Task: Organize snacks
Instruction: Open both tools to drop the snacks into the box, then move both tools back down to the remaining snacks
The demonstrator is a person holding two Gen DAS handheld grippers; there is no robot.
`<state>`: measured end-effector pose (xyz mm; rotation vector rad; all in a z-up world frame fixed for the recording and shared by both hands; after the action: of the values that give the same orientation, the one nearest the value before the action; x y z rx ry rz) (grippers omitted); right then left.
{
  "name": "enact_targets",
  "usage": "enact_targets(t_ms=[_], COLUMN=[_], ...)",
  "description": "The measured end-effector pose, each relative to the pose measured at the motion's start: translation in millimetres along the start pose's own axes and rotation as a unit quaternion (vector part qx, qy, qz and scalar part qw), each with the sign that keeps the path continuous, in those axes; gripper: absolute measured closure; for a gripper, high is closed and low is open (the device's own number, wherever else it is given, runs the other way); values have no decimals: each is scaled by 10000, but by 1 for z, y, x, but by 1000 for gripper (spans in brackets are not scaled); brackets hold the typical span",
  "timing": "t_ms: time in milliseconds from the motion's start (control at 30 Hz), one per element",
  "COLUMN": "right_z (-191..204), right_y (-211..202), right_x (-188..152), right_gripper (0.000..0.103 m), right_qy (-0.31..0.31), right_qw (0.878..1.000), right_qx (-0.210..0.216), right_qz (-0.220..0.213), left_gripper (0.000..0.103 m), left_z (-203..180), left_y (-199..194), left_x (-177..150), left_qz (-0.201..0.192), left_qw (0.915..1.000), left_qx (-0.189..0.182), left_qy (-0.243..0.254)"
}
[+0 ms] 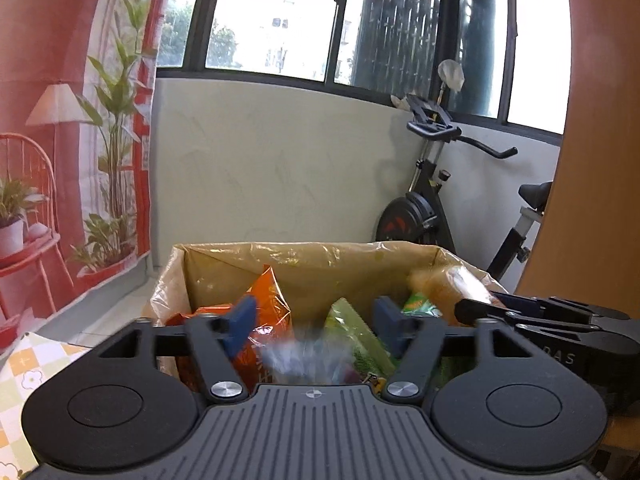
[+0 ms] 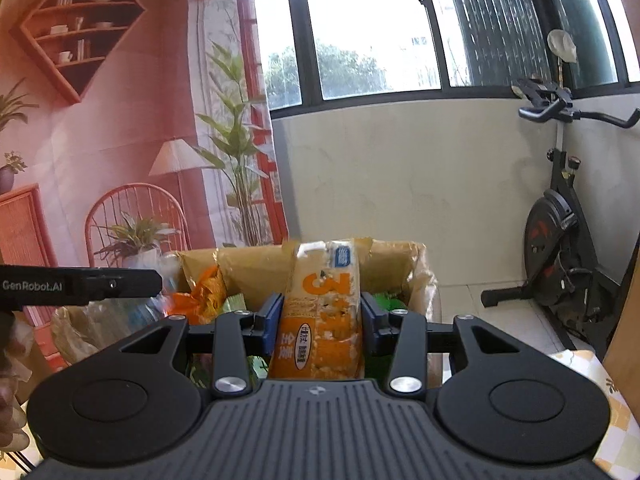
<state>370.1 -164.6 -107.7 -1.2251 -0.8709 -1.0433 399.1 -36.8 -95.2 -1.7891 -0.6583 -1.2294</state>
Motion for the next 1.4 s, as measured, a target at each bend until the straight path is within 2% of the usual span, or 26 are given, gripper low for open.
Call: enact_targets(t_ms=[100,333,567,867,1033,1133,1300,1400], right_z=[-2,2,4,2,-3,-6,-8,-4], right_y=[-7,-33,-60,-107,-123,-128,-132,-138], right_x=[-2,-1,-10,-43,-80,-110,-158,-178], right_gripper=[43,42,42,41,41,41,41,41], right_qy=[14,23,159,413,507,627,931,853], right_qw=[10000,9996,9995,9990,9969,9919,9740,9643], right_qx=[-38,-74,-101,-191,-318,-439,-482,-513], right_qz=[-75,-265,-236,-14,519,1015,2009,2454], left_gripper=[28,28,28,26,26,26,26,26], left_z=[1,9,19,29,41,47,54,59], left_y=[-7,-28,-57,-96,-104,-105,-108,-110], left_x=[4,6,0,-38,-71,-93,-121,-133], left_qz=[-22,67,170,517,812,976,1176,1281], left_qw=[10000,9999,9997,9985,9959,9933,9893,9871], left_qx=[-5,4,68,73,159,225,305,345], left_qy=[26,-77,-180,-184,-363,-567,-804,-895])
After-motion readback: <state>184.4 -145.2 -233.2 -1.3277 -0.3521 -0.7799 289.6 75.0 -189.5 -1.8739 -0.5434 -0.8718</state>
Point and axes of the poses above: each gripper's, at about its wrist camera, not at the fingertips, and y roughly the way its jaws point, z to its left, x to its top, the point moved 6 cm from there along y, roughly the way its jaws point, and after that the axes turned 7 degrees about -x, right-handed, at the moved point
